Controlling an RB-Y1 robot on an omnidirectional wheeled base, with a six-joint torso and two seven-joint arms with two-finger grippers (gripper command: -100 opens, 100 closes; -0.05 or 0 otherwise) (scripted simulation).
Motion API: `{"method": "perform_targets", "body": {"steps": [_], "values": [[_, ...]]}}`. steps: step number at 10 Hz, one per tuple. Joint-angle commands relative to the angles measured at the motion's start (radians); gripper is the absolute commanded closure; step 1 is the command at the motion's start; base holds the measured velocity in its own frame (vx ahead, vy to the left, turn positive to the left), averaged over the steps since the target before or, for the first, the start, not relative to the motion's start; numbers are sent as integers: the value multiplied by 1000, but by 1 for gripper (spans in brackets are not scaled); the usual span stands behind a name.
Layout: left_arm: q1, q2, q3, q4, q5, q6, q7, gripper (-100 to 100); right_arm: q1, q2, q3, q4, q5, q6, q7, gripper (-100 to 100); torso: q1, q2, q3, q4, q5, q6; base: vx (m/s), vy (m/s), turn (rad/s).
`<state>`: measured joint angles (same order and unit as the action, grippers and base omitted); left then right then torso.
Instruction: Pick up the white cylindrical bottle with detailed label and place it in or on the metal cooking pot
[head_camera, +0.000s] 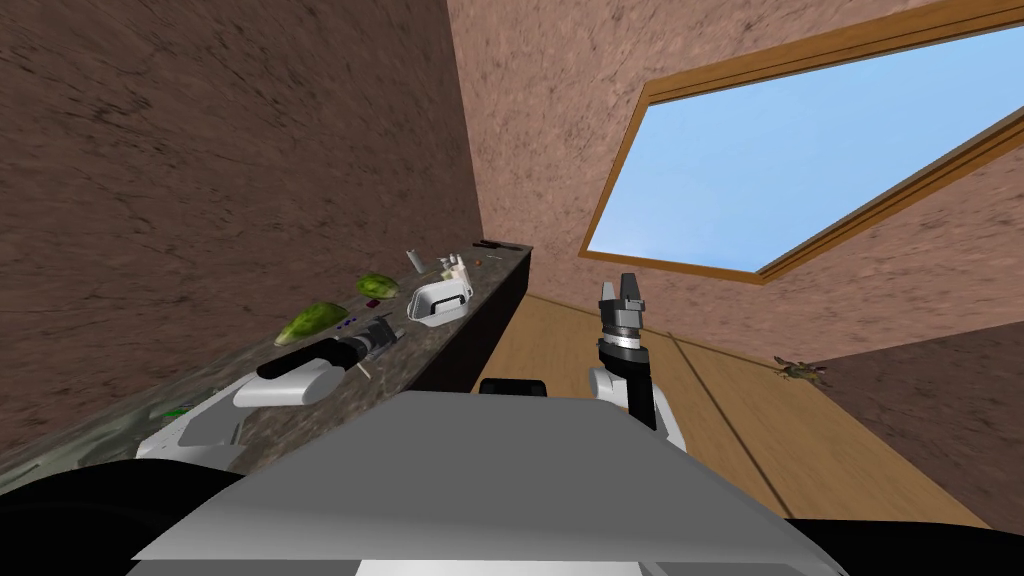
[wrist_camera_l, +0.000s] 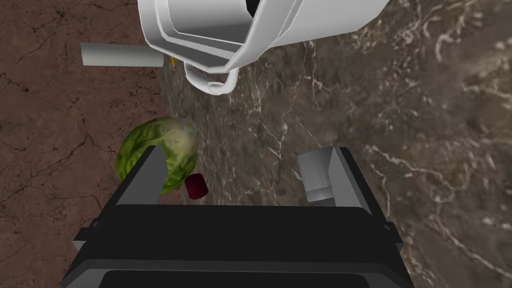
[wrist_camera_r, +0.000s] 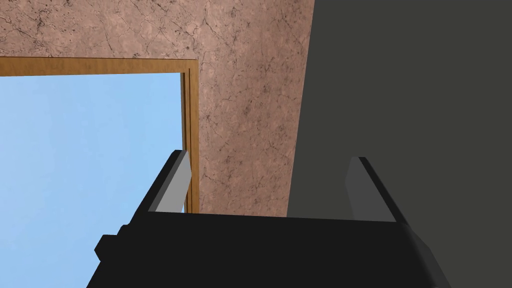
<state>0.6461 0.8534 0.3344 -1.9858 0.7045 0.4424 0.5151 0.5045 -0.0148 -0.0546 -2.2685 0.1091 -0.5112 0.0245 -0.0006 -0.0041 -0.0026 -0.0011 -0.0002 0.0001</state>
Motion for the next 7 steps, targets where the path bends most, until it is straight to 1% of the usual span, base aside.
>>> {"method": "perform_targets", "body": {"steps": [1, 2, 3, 4, 5, 6, 7], "values": [[7, 46, 3, 40, 50, 50, 38, -100, 0, 0, 0, 0, 0, 0, 0, 0, 0, 0, 0, 0, 0, 0, 60, -19, -3], [7, 46, 3, 40, 57, 72, 38, -100, 0, 0, 0, 0, 0, 0, 0, 0, 0, 0, 0, 0, 0, 0, 54, -14, 1], [20, 83, 12, 65, 92, 101, 73, -100, 0, 0, 0, 0, 0, 0, 0, 0, 0, 0, 0, 0, 0, 0, 74, -7, -8], [20, 83, 12, 65, 105, 125, 73, -100, 0, 0, 0, 0, 0, 0, 0, 0, 1, 0, 0, 0, 0, 0, 55, -5, -1], [33, 119, 19, 89, 145, 151, 107, -100, 0, 0, 0, 0, 0, 0, 0, 0, 1, 0, 0, 0, 0, 0, 61, -14, -10], [33, 119, 19, 89, 153, 172, 107, -100, 0, 0, 0, 0, 0, 0, 0, 0, 1, 0, 0, 0, 0, 0, 59, -6, -2], [33, 119, 19, 89, 153, 178, 107, -100, 0, 0, 0, 0, 0, 0, 0, 0, 1, 0, 0, 0, 0, 0, 25, 0, 2]]}}
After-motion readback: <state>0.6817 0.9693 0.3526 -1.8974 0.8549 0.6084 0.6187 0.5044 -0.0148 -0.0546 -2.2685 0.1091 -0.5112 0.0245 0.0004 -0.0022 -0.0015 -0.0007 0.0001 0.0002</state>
